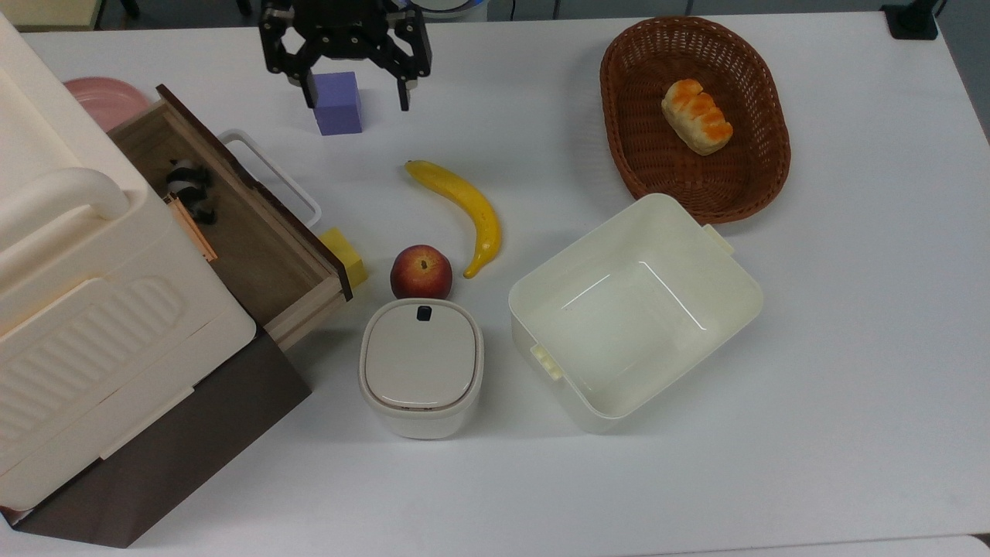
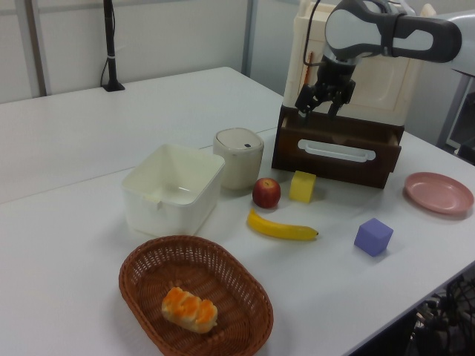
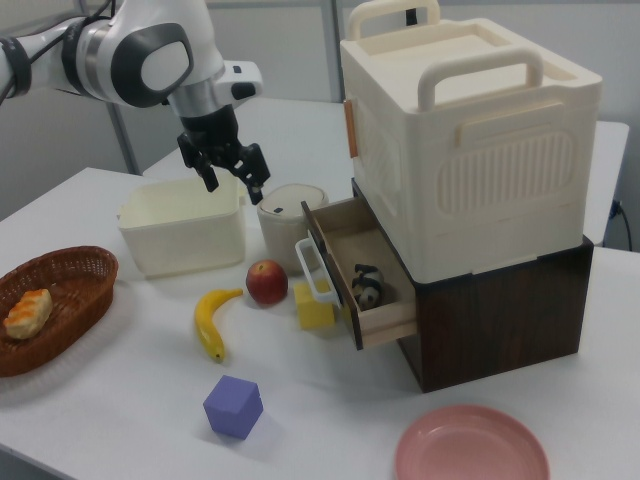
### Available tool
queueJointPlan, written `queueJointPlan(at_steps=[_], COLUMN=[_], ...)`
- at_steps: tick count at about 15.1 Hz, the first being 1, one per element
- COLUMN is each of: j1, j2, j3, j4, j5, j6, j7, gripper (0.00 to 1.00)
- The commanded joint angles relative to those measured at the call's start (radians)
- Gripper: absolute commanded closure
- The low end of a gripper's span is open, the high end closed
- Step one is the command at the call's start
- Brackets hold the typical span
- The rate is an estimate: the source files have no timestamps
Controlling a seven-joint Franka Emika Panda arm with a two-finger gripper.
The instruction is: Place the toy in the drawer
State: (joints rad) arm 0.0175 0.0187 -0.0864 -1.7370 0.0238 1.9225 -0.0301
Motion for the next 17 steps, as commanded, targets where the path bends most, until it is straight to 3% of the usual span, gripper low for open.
queueJointPlan(at_steps=[1,4,6,9,17], j1=[0.001,0.024,0.022,0.024,0.025], j2=[-0.003,-0.008,-0.002,-0.005,0.001], j3=[0.056,0.068,0.065,0.059,0.062], j4=[0.025,0.030,0.082,0.093,0.091], j5=[-0.001,-0.001,-0.008,-0.021,-0.016], j6=[-0.048,-0.118,-0.134,-0.232,-0.234], j7=[0.249,0.283,0.274,0.127,0.130], gripper=[0.00,0.00,0.00,0.00,0.00])
